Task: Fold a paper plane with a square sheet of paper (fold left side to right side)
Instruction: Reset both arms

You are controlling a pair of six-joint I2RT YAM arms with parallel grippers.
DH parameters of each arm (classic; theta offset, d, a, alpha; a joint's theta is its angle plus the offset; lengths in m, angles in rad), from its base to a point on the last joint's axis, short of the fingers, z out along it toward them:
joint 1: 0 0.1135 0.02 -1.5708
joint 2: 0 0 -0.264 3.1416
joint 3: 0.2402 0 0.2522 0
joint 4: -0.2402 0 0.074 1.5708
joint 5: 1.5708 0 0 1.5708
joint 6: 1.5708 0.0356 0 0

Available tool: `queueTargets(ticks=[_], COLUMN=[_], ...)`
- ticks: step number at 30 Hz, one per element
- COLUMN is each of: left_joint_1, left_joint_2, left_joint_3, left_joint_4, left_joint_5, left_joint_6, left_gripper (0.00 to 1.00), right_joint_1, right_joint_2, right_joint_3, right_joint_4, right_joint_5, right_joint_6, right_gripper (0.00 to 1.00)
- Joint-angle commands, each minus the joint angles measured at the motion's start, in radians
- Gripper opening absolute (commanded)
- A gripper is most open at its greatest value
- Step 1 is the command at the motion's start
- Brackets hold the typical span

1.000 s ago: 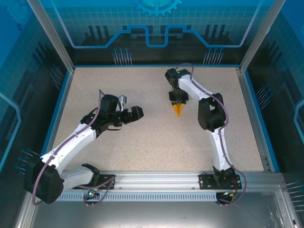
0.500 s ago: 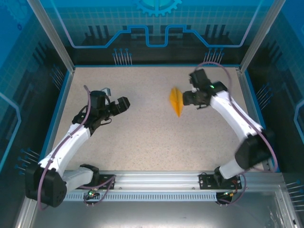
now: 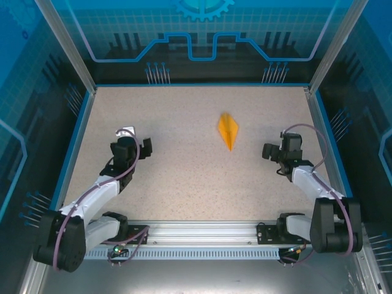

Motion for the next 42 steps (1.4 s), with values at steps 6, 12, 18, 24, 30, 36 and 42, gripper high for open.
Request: queueTargets(ticks=[6, 12, 18, 24, 30, 36, 42], left_joint_1=[0.103, 0.148, 0.161, 0.173, 0.173, 0.174, 0.173], left_joint_2=[0.138, 0.306, 0.43, 0.432, 0.432, 0.43, 0.43], left_joint_3=[-0.156, -0.127, -0.037, -0.028, -0.024, -0.022, -0.023], left_joint_4=[0.518, 0.663, 0.601, 0.582, 0.577, 0.574, 0.572], left_joint_5=[0.148, 0.299, 0.358, 0.353, 0.359, 0.361, 0.365], left_joint_6=[0.111, 0.094, 0.105, 0.089, 0.091, 0.092, 0.094], left_gripper=[0.99, 0.99, 0.99, 0.99, 0.99, 0.99, 0.99], right_joint_1=[0.014, 0.125, 0.078, 0.08, 0.089, 0.087, 0.083], right_joint_2=[0.127, 0.285, 0.274, 0.275, 0.277, 0.277, 0.277], right_joint_3=[-0.083, -0.101, -0.082, -0.085, -0.074, -0.071, -0.071], right_joint_4=[0.605, 0.816, 0.75, 0.76, 0.741, 0.735, 0.735], right_joint_5=[-0.055, -0.057, -0.128, -0.126, -0.149, -0.165, -0.174], right_joint_6=[-0.108, -0.25, -0.217, -0.22, -0.239, -0.243, -0.243], right_gripper=[0.99, 0.99, 0.99, 0.99, 0.99, 0.99, 0.99])
